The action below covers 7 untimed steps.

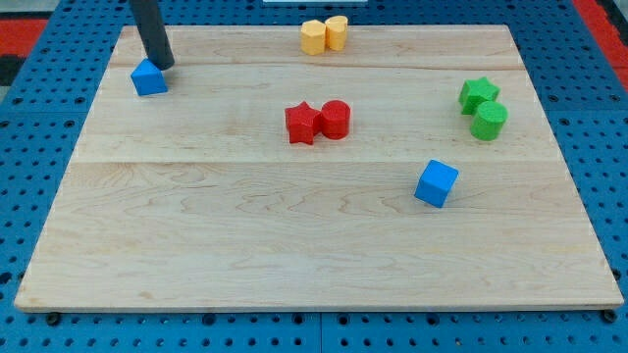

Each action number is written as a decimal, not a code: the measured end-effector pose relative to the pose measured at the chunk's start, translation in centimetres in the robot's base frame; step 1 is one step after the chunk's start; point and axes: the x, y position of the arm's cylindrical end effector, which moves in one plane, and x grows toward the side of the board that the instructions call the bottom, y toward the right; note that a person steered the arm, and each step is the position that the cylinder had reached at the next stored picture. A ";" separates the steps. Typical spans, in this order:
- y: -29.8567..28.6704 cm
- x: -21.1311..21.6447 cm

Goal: Push blue triangle towards the center left

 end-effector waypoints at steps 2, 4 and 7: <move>-2.8 2.7; -5.0 5.3; -3.1 0.8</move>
